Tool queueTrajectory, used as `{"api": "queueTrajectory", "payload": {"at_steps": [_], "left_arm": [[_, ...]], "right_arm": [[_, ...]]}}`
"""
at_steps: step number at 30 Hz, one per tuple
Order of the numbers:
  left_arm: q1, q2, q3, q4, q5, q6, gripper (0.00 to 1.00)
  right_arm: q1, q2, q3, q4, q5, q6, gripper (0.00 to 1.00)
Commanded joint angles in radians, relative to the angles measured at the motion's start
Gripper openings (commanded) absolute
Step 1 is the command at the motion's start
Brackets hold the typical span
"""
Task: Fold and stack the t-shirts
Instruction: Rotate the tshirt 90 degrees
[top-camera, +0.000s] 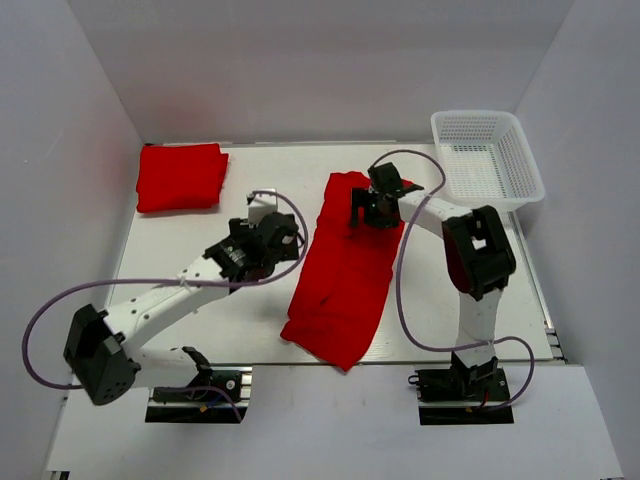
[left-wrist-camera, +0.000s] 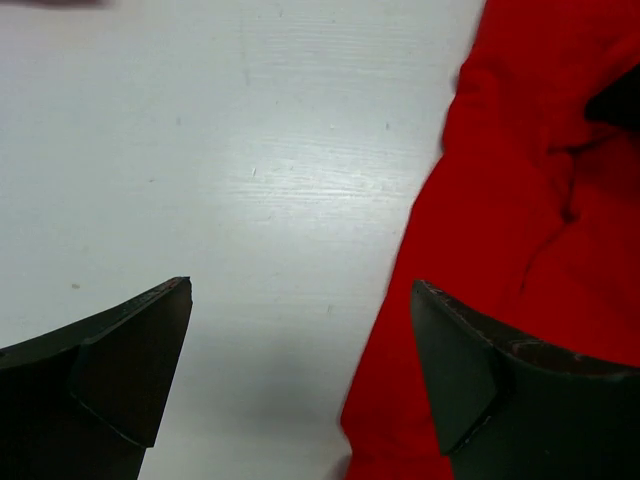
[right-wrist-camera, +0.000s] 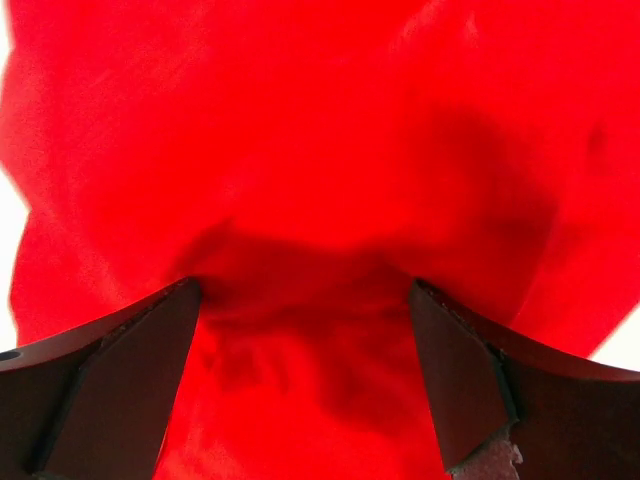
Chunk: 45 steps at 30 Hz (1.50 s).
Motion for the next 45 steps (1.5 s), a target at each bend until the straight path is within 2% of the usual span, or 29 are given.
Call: {"api": "queueTrajectory", "payload": {"at_steps": [1,5,9,10,12,13,14,16,20,24,27,29,30,31,32,33,35,36,37,38,42,45], "left_arm": [[0.098,0.095,0.098,0.079,0.1,0.096,1.0],[0.193,0.249,0.176,0.099,0.211,0.134,1.0],[0.267,0.349,0.245,0.099,0.289,0.159,1.0],[0.282,0.375,0.255,0.099,0.303,0.172,1.0],[0.321,0.401,0.285,0.11,0.347,0.182,1.0],[0.333,0.413,0.296,0.11,0.369,0.197,1.0],[0.342,0.441,0.307,0.099,0.404,0.212,1.0],[0.356,0.461,0.336,0.087,0.45,0.223,1.0],[0.376,0.461,0.336,0.068,0.502,0.223,1.0],[0.385,0.396,0.285,0.079,0.539,0.202,1.0],[0.374,0.373,0.264,0.021,0.548,0.174,1.0],[0.361,0.347,0.233,0.021,0.548,0.165,1.0],[0.36,0.338,0.218,0.021,0.568,0.165,1.0],[0.36,0.338,0.191,0.021,0.593,0.165,1.0],[0.36,0.329,0.175,0.03,0.661,0.165,1.0],[0.36,0.318,0.158,0.04,0.683,0.165,1.0],[0.348,0.298,0.095,0.062,0.729,0.165,1.0],[0.339,0.268,0.045,0.095,0.79,0.165,1.0],[0.328,0.252,0.02,0.114,0.811,0.174,1.0],[0.319,0.235,-0.004,0.126,0.823,0.174,1.0],[0.276,0.174,-0.13,0.189,0.892,0.165,1.0],[0.236,0.174,-0.165,0.199,0.915,0.156,1.0]], "right_arm": [[0.004,0.088,0.115,-0.057,0.064,0.027,0.9],[-0.001,0.224,0.306,-0.114,0.066,0.029,0.9],[-0.005,0.514,0.605,-0.223,0.041,0.035,0.9],[-0.007,0.597,0.808,-0.257,0.041,0.033,0.9],[-0.011,0.689,0.918,-0.254,0.026,0.03,0.9],[-0.017,0.712,0.978,-0.149,0.011,0.033,0.9],[-0.022,0.714,0.986,-0.112,-0.099,0.035,0.9],[-0.028,0.657,0.902,0.056,-0.118,0.041,0.9],[-0.027,0.552,0.854,0.107,-0.112,-0.005,0.9],[-0.021,0.369,0.794,0.114,-0.133,-0.051,0.9],[-0.017,0.26,0.702,0.117,-0.152,-0.066,0.9],[-0.017,0.139,0.568,0.14,-0.166,-0.063,0.9],[-0.02,0.105,0.467,0.151,-0.173,-0.048,0.9],[-0.022,-0.004,0.404,0.187,-0.173,-0.036,0.9],[-0.019,-0.042,0.213,0.233,-0.179,-0.034,0.9],[-0.016,-0.121,0.146,0.254,-0.189,-0.017,0.9],[-0.013,-0.24,-0.097,0.312,-0.18,-0.003,0.9],[-0.016,-0.365,-0.153,0.336,-0.172,0.018,0.9],[-0.014,-0.366,-0.208,0.34,-0.166,0.023,0.9],[-0.01,-0.481,-0.356,0.344,-0.16,0.032,0.9],[-0.005,-0.679,-0.614,0.323,-0.196,0.056,0.9],[-0.002,-0.814,-0.8,0.307,-0.31,0.063,0.9]]}}
